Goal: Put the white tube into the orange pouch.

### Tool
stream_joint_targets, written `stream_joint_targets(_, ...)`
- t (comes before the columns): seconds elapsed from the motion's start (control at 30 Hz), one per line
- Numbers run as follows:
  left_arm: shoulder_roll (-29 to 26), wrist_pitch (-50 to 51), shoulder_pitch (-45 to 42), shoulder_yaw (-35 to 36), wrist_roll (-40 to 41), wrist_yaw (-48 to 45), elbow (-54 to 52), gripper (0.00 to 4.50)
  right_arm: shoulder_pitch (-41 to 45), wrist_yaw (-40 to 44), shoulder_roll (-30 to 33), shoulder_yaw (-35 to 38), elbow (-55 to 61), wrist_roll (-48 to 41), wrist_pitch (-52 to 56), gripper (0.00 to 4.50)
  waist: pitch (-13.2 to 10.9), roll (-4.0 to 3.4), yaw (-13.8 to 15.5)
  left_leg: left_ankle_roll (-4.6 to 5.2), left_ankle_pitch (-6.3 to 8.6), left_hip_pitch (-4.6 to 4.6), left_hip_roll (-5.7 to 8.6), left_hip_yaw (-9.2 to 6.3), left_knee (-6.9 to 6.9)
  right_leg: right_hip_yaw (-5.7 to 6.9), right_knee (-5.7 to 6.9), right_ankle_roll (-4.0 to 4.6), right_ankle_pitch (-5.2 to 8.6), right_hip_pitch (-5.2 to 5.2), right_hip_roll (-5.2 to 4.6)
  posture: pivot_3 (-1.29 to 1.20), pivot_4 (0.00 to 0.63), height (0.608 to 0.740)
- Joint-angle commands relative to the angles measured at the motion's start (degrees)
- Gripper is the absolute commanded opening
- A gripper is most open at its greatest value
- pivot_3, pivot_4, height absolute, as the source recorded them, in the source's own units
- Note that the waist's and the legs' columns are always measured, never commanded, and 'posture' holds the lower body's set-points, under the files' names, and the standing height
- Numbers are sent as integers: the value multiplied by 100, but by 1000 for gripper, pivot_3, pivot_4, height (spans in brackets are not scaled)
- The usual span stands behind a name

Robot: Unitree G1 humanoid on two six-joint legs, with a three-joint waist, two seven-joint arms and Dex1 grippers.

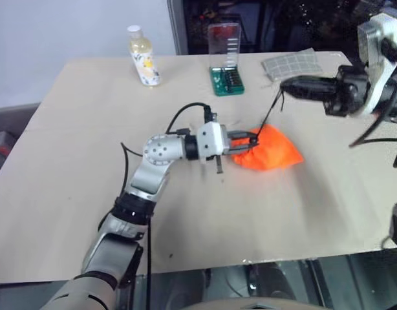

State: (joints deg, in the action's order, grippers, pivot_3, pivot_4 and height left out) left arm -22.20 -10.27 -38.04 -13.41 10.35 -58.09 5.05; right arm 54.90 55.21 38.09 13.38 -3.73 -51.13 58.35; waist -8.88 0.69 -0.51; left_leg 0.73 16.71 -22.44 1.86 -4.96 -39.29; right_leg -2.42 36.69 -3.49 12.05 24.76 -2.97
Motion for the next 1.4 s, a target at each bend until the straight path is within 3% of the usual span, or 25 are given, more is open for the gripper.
stream_joint_targets(0.03, -23, 138, 18, -3, -83, 26, 117, 157, 787, -1384, -444, 1281, -486, -906, 26, 0, 0, -7, 3, 0, 0, 1, 0, 0, 1, 0, 1, 0, 0, 0, 0, 0, 150, 740)
stream_joint_targets(0.23, 10, 126, 182, -78, -226, 41, 194, 157, 1374, -2582, -894, 2102, -799, -2030, 132, 0, 0, -10, -13, 1, 0, -11, 3, -4, 11, 7, 9, 0, 0, 9, 1, 0, 150, 740)
stream_joint_targets(0.37, 59, 24, 224, -54, -375, 204, 410, 157, 1346, -2703, -708, 1993, -823, -2079, 203, 0, 0, -11, -19, 4, 2, -11, 5, 5, 9, 6, 10, 0, 0, 8, -4, 0, 150, 740)
stream_joint_targets(0.43, 89, 20, 230, -44, -388, 238, 398, 157, 967, -2334, -483, 1488, -431, -1721, 272, 0, 0, -11, -19, 5, 2, -9, 5, 7, 9, 5, 10, 0, 0, 9, -3, 0, 150, 740)
stream_joint_targets(0.53, 119, 44, 293, -46, -380, 261, 299, 157, -317, -1187, 217, -303, 629, -142, -557, 0, 9, -7, -13, 26, 14, -9, 3, 4, 9, 18, 11, 0, 0, 0, 2, 0, 150, 740)
stream_joint_targets(0.63, 118, 50, 348, -37, -380, 261, 244, 157, -1242, -398, 874, -1783, 1059, 1593, -2020, 1321, 9, -8, -55, 36, 20, -5, 7, 13, -3, 12, 7, -3, 1, -4, 2, 0, 150, 740)
stream_joint_targets(0.73, 124, 113, 371, 7, -345, 277, 200, 157, -1628, -478, 904, -2339, 951, 2713, -3007, 2757, 5, -9, -81, 28, 15, -2, 13, 34, -9, -10, 8, -4, 1, 12, -2, 0, 150, 740)
stream_joint_targets(0.77, 124, 129, 378, 15, -337, 279, 187, 157, -1753, -414, 878, -2455, 983, 2918, -3252, 2902, 5, -9, -78, 14, 7, 3, 10, 33, -9, -10, 10, -4, 1, 11, 0, 0, 150, 740)
stream_joint_targets(1.33, 111, 323, 495, 20, -268, 275, -46, 157, -1880, -1009, -808, -2490, 206, 4266, -4863, 2902, 6, -7, -26, 9, 5, 40, 1, 33, 6, -16, 4, -3, 1, -18, 7, 0, 150, 740)
stream_joint_targets(1.4, 107, 337, 506, 22, -275, 281, -65, 157, -1902, -992, -874, -2437, 148, 4256, -4919, 2385, 6, -7, -25, 9, 5, 39, 1, 33, 6, -16, 4, -3, 1, -18, 7, 0, 150, 740)
